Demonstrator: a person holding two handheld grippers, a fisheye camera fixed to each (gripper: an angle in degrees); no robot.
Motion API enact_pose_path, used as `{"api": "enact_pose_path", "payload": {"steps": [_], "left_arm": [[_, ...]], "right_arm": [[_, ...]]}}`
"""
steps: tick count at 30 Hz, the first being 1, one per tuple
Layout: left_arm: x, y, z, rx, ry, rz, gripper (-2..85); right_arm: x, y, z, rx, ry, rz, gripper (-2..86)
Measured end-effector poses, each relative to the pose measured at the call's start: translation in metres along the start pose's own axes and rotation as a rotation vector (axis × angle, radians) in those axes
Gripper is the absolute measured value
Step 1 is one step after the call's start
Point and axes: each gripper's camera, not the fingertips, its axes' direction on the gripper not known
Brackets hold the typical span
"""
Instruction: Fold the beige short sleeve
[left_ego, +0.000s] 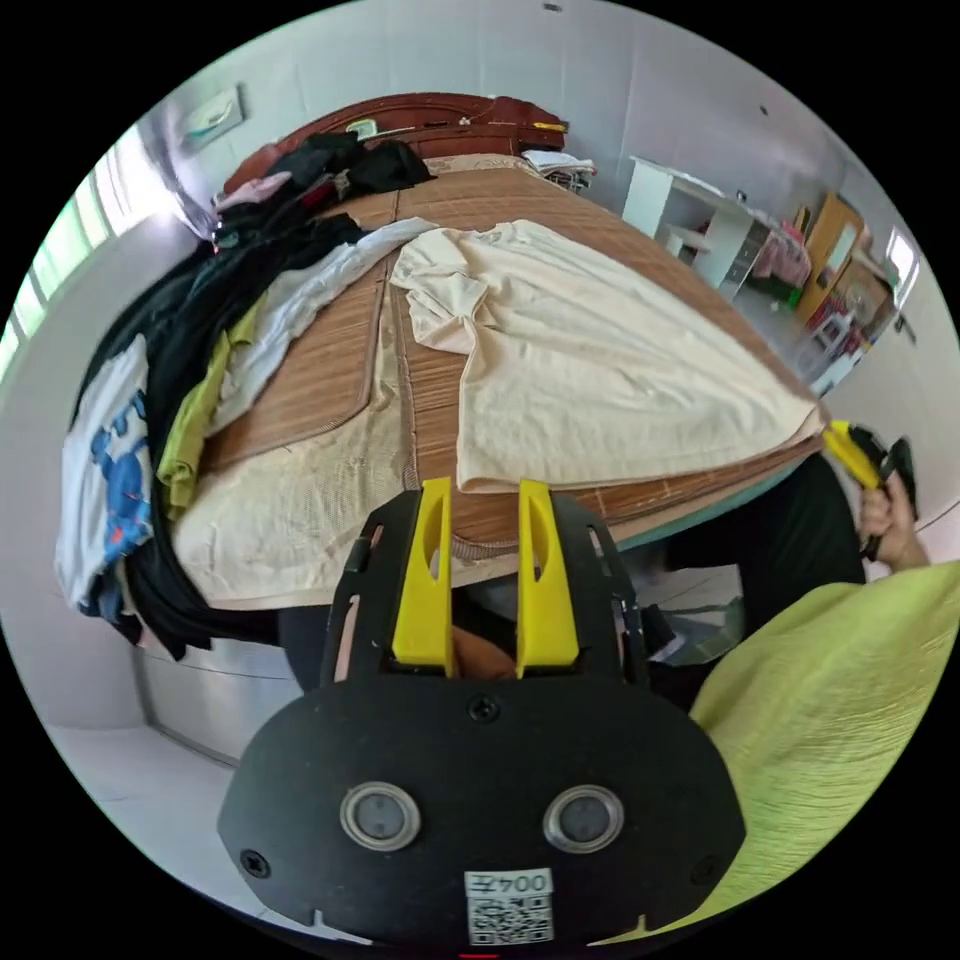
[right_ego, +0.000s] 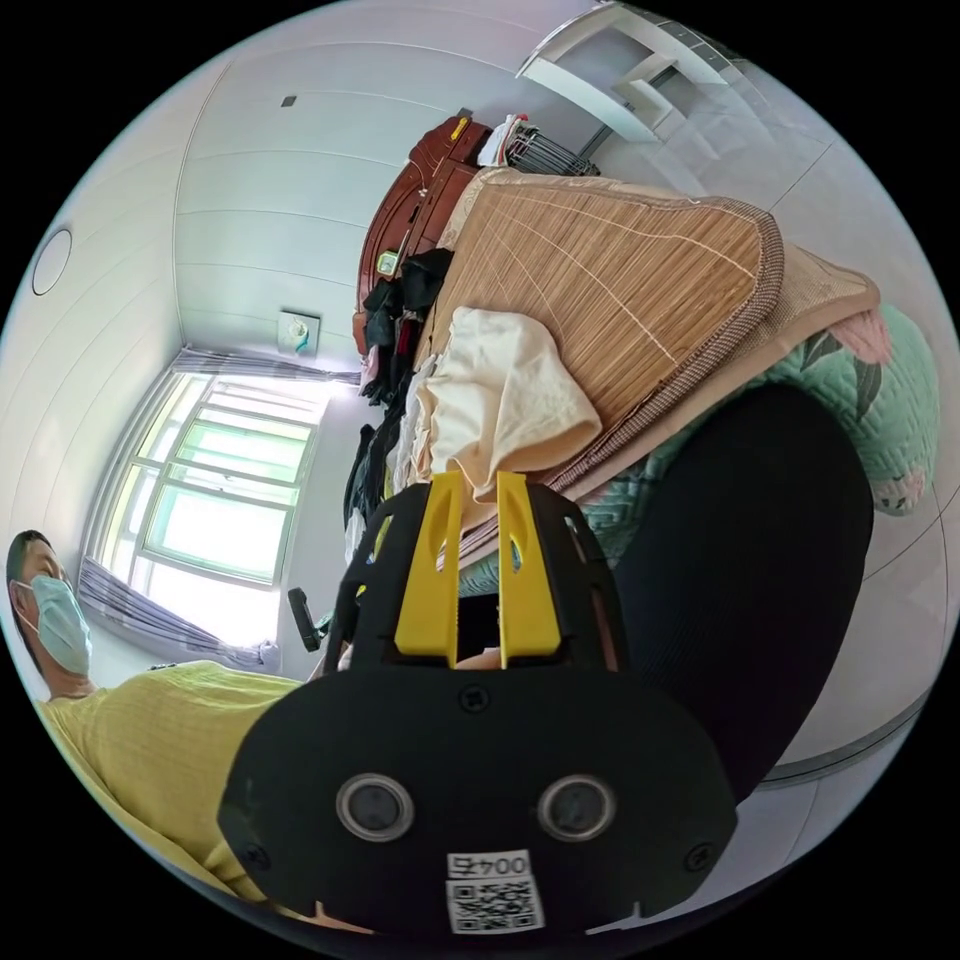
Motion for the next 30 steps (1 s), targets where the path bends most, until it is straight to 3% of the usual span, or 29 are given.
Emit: {"api": "enact_pose_path", "payload": {"steps": [13,20,25,30], "left_arm": [[-0.003,-0.05,0.029,-0.102,-0.116,0.151,12.0],[0.004,-0.059,0.032,-0.1,-0.064,0.132,6.1],[0.024,-0.056,0.005,-0.032,-0.255,0.185,2.5],[-0.011,-0.031,-0.056,0.035,-0.398,0.108,1.4]], "right_arm": [[-0.018,-0.001,0.035,-0.005,0.027,-0.049,6.3],[-0.036,-0.013,0.019,0.102,0.16,-0.101,9.9],[-0.049,-0.034,0.028,0.066,0.261,-0.152,13.3],[-0.073,-0.043,0.067,-0.061,0.398,-0.262,13.5]]}}
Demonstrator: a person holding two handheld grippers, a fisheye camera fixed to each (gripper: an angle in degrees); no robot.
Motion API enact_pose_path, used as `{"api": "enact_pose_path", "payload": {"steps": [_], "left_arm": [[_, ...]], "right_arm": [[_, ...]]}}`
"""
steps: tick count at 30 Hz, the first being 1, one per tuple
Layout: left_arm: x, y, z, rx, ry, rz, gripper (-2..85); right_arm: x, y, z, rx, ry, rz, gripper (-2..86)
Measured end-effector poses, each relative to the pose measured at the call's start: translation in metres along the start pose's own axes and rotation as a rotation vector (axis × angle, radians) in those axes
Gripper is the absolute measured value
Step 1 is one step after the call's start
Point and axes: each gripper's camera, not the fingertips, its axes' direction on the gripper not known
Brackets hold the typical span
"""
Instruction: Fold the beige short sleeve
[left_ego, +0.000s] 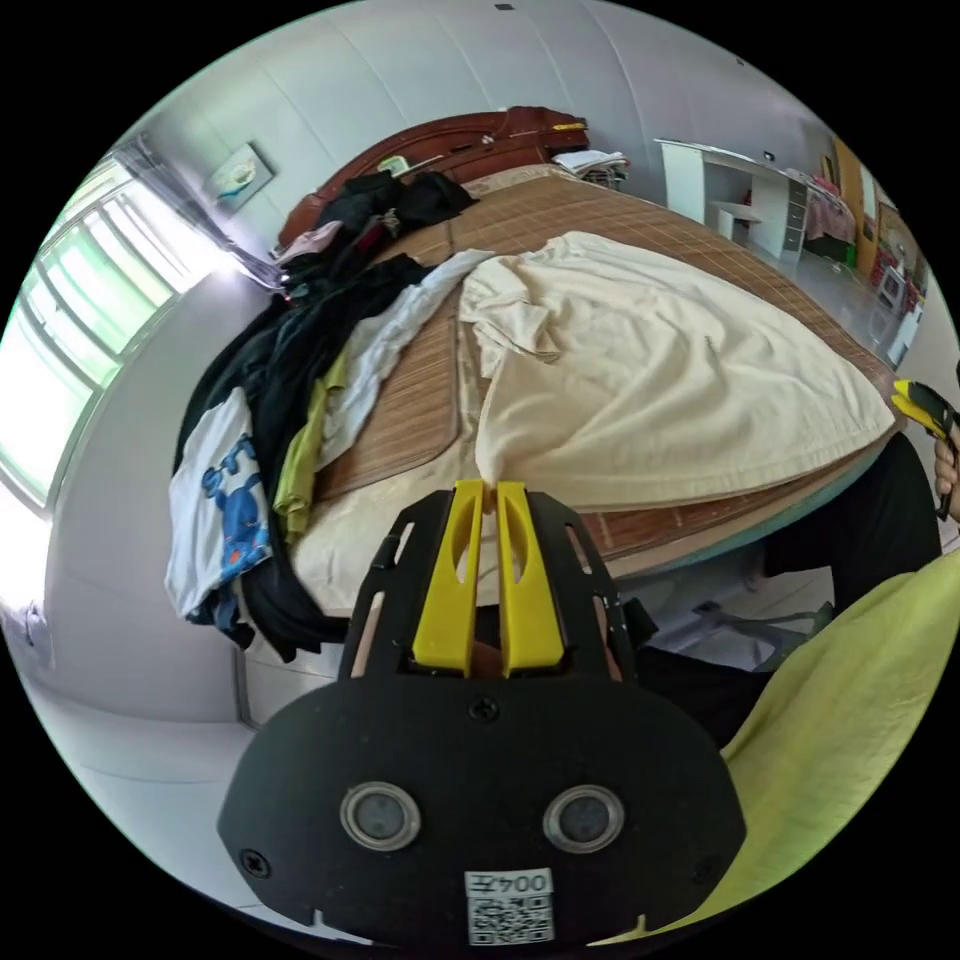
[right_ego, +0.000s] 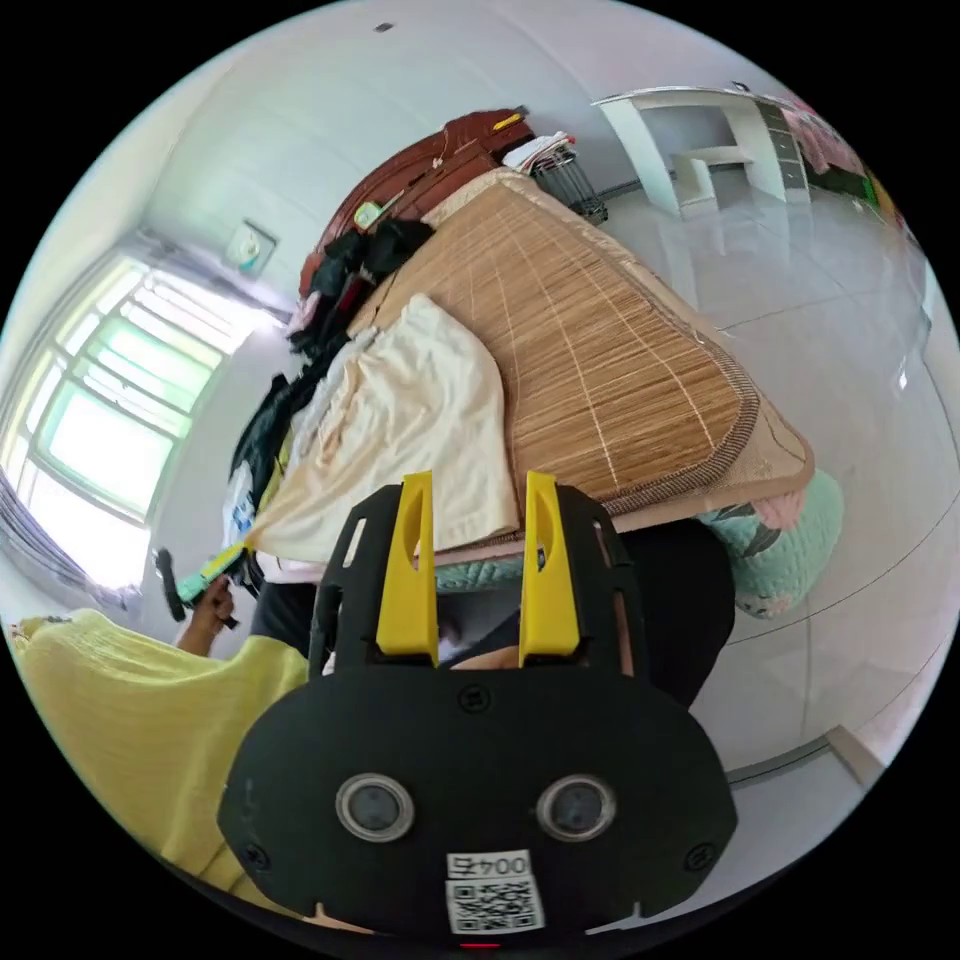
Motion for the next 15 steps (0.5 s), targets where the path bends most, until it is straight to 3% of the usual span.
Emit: {"api": "enact_pose_path", "payload": {"steps": [4,15], "left_arm": [[-0.02,0.02,-0.009,-0.028,-0.072,-0.033,1.2],[-0.02,0.03,-0.001,-0.054,-0.129,-0.029,0.9]], "right_arm": [[-0.034,-0.006,0.029,-0.071,0.117,-0.091,13.4],[-0.085,-0.003,0.07,-0.215,0.171,-0.249,12.8]]}}
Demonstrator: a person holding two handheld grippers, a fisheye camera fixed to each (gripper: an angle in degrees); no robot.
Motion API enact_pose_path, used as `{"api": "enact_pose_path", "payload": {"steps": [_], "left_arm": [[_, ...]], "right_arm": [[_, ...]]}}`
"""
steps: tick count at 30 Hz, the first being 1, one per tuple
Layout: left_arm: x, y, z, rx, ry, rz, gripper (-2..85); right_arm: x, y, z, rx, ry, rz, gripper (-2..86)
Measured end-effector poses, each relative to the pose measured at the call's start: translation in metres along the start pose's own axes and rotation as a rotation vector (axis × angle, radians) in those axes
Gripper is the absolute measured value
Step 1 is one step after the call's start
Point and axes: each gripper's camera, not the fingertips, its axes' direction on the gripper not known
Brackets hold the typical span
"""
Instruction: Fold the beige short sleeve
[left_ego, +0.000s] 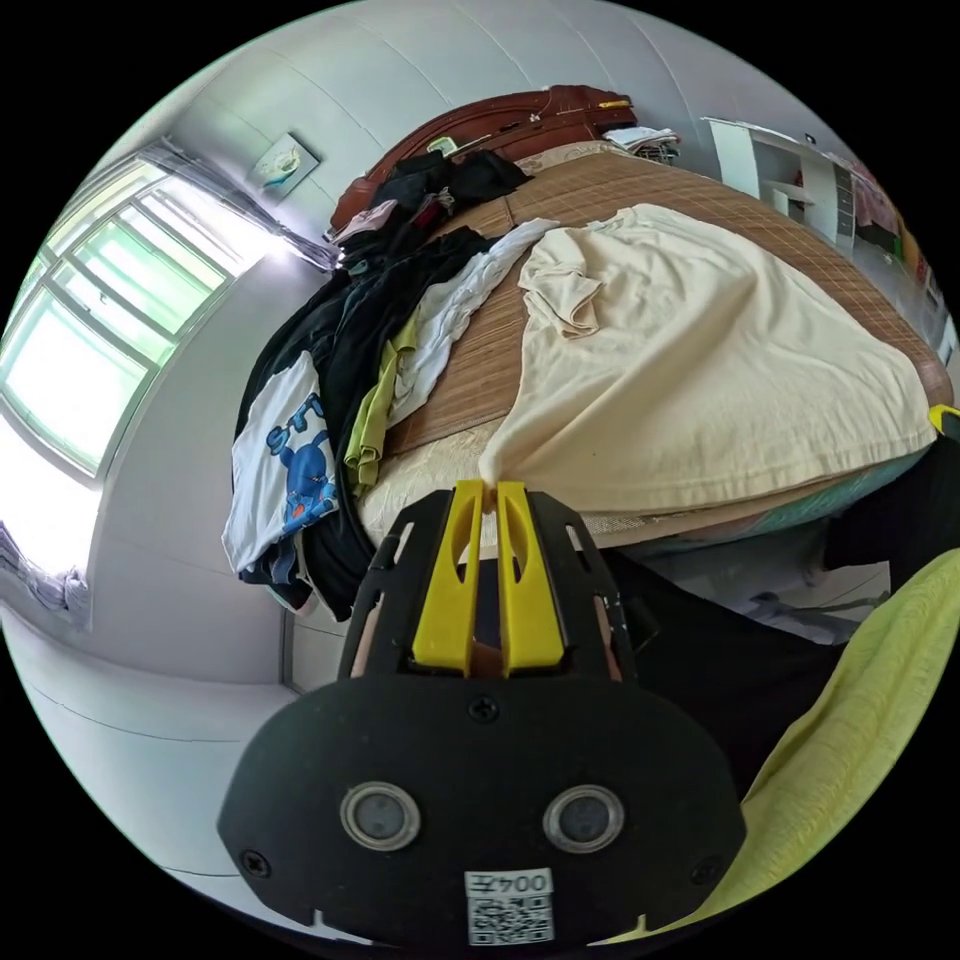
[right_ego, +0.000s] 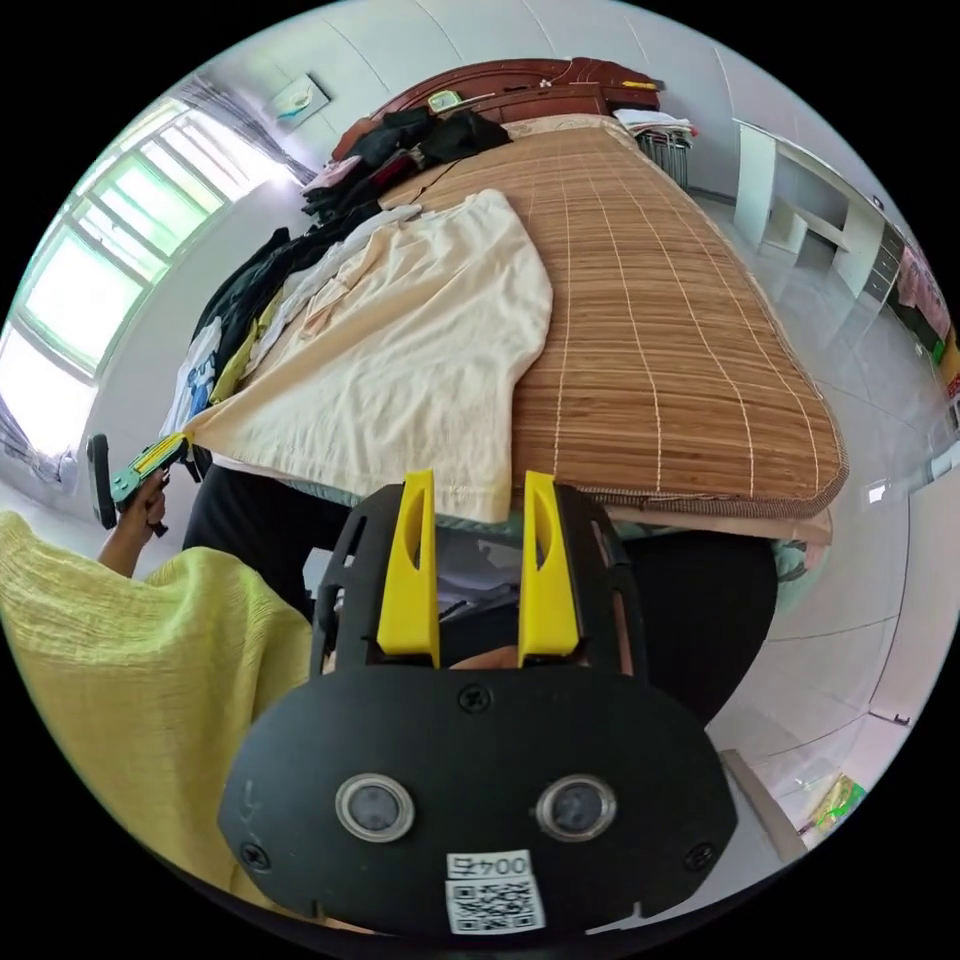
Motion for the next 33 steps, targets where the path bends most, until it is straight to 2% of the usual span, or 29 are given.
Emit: {"api": "enact_pose_path", "payload": {"steps": [3,7,10,14,17,20,24,28,33], "left_arm": [[-0.013,0.006,0.004,-0.015,0.05,-0.046,0.9],[-0.037,0.014,0.002,-0.004,0.125,-0.106,0.9],[-0.05,0.019,-0.001,0.01,0.153,-0.124,0.9],[-0.071,0.028,-0.005,0.027,0.211,-0.164,1.0],[-0.092,0.034,-0.01,0.044,0.278,-0.209,1.1],[-0.119,0.041,-0.023,0.072,0.343,-0.257,1.1],[-0.152,0.054,-0.046,0.124,0.444,-0.301,1.0],[-0.174,0.062,-0.07,0.197,0.538,-0.329,1.0],[-0.222,0.063,-0.135,0.467,0.677,-0.36,0.9]], "right_arm": [[0.017,0.003,0.001,0.02,-0.024,0.078,12.1],[0.028,0.006,0.007,0.02,0.049,0.105,9.4],[0.05,0.016,0.007,0.035,-0.003,0.166,8.3],[0.096,0.034,0.031,-0.025,-0.253,0.279,9.6],[0.151,0.051,0.044,0.028,-0.481,0.454,7.9],[0.193,0.077,0.042,0.086,-0.681,0.531,5.1],[0.207,0.097,0.013,0.114,-0.646,0.491,3.4],[0.229,0.11,-0.05,0.348,-0.669,0.408,2.7],[0.234,0.087,-0.149,0.55,-0.512,0.16,2.5]]}}
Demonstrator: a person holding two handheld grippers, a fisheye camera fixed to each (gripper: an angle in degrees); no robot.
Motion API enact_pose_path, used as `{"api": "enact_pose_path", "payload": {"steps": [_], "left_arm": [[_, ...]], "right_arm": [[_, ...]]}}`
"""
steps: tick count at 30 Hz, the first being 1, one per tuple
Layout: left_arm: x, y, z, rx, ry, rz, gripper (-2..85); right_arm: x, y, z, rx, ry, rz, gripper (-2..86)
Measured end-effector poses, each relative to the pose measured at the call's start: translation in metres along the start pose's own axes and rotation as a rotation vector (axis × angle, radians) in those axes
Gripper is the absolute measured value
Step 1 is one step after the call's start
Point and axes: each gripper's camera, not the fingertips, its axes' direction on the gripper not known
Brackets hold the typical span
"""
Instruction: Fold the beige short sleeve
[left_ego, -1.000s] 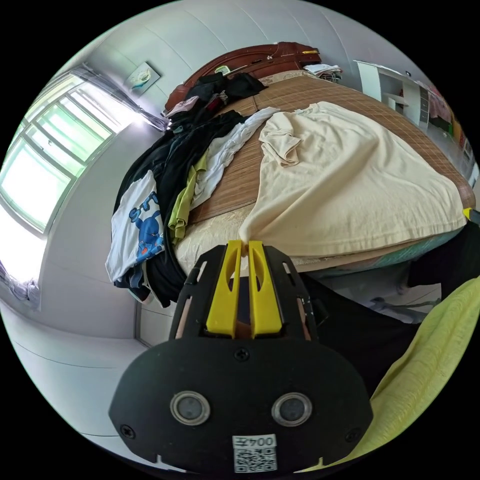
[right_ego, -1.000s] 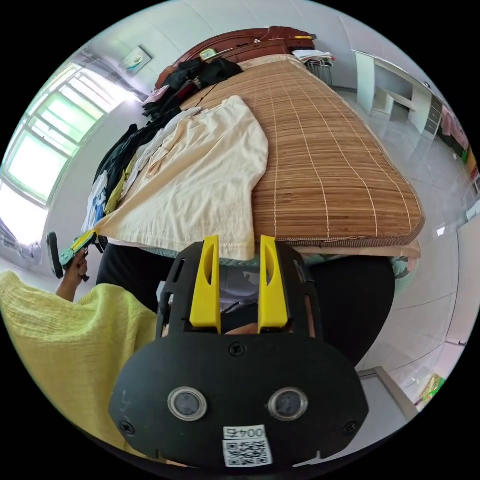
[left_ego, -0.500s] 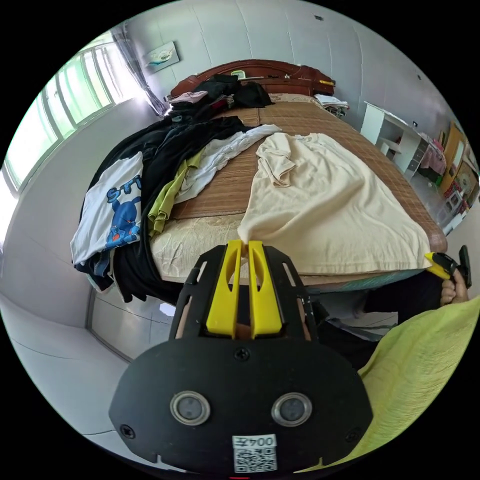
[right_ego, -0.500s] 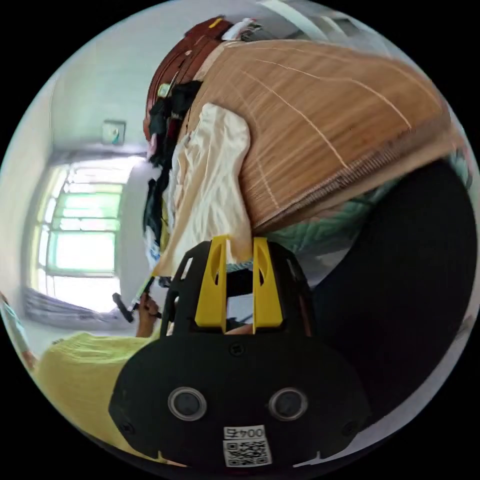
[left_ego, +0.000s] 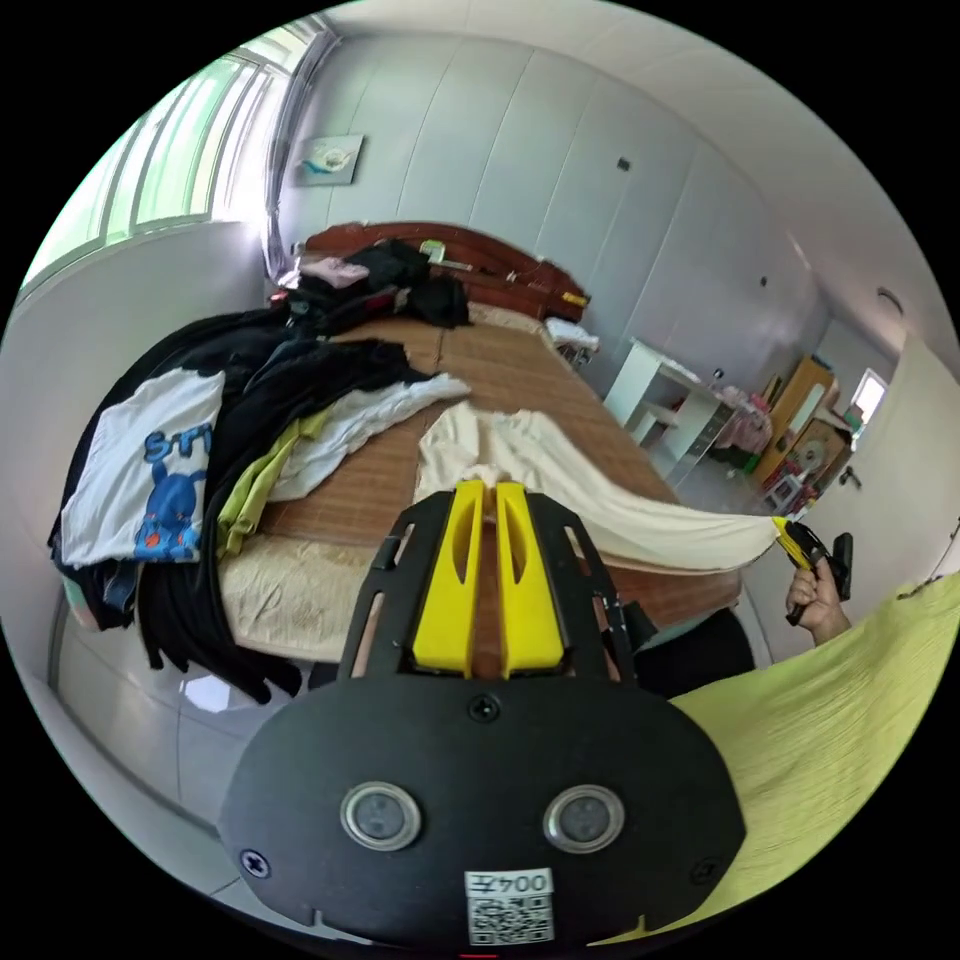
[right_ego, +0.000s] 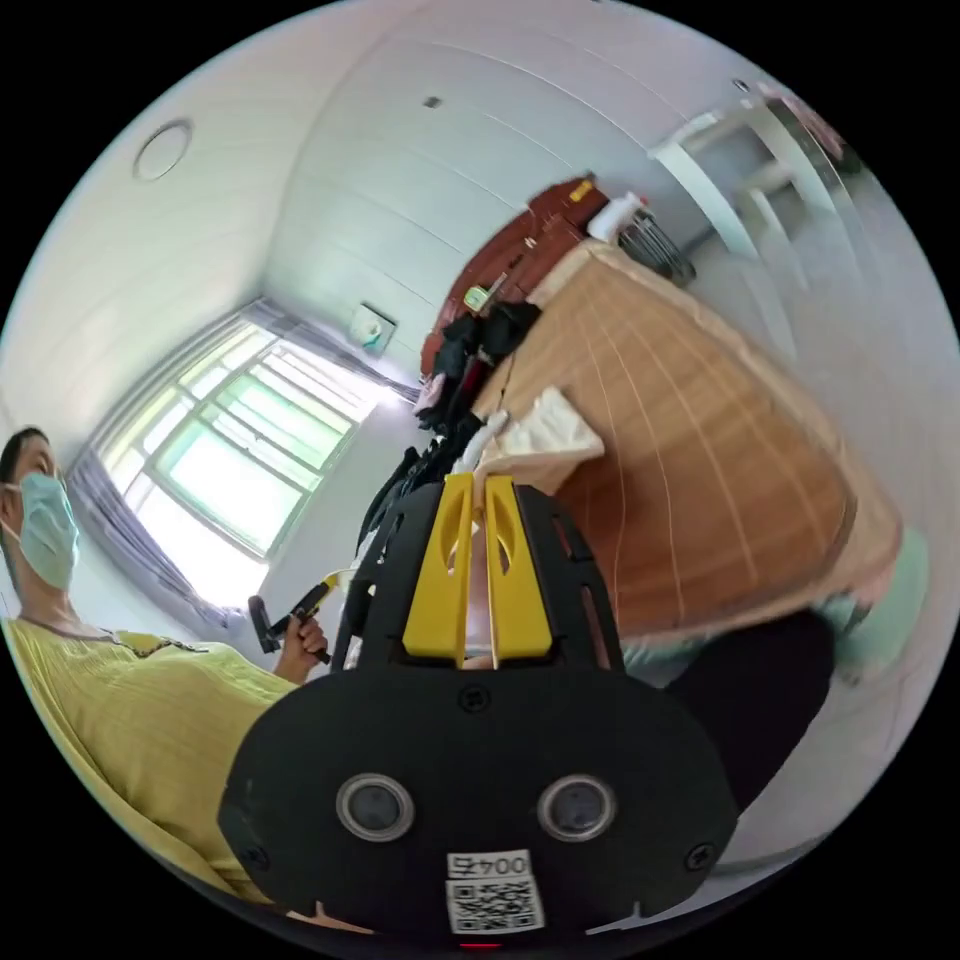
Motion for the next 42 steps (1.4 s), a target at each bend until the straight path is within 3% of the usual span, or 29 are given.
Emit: {"api": "enact_pose_path", "payload": {"steps": [7,12,17,23,30,33,35,38,39,42], "left_arm": [[0.029,-0.112,-0.135,0.41,0.164,0.047,0.7],[0.066,-0.18,-0.257,0.676,0.203,0.166,0.7],[0.07,-0.199,-0.316,0.71,0.266,0.198,0.7],[0.045,-0.189,-0.332,0.639,0.471,0.087,0.6],[0.028,-0.224,-0.243,0.503,0.423,-0.01,0.8],[0.003,-0.265,-0.144,0.34,0.416,-0.122,0.8],[-0.002,-0.299,-0.075,0.21,0.32,-0.114,0.8],[-0.007,-0.369,0.031,0.028,0.213,-0.106,0.9],[-0.011,-0.403,0.062,-0.002,0.236,-0.146,0.9],[0.029,-0.508,0.083,0.058,0.001,0.009,0.8]], "right_arm": [[-0.125,-0.127,-0.104,0.254,-0.127,-0.396,2.4],[-0.245,-0.179,-0.187,0.41,-0.105,-0.66,2.5],[-0.316,-0.176,-0.268,0.553,-0.118,-0.81,2.6],[-0.307,-0.153,-0.311,0.508,-0.193,-0.791,2.0],[-0.275,-0.177,-0.289,0.435,-0.148,-0.734,1.6],[-0.229,-0.234,-0.223,0.33,-0.093,-0.626,1.7],[-0.17,-0.299,-0.145,0.161,-0.059,-0.508,1.9],[-0.1,-0.372,-0.06,0.087,-0.035,-0.307,1.7],[-0.092,-0.387,-0.046,0.08,-0.019,-0.277,1.7],[-0.098,-0.463,0.005,0.097,0.016,-0.207,1.6]]}}
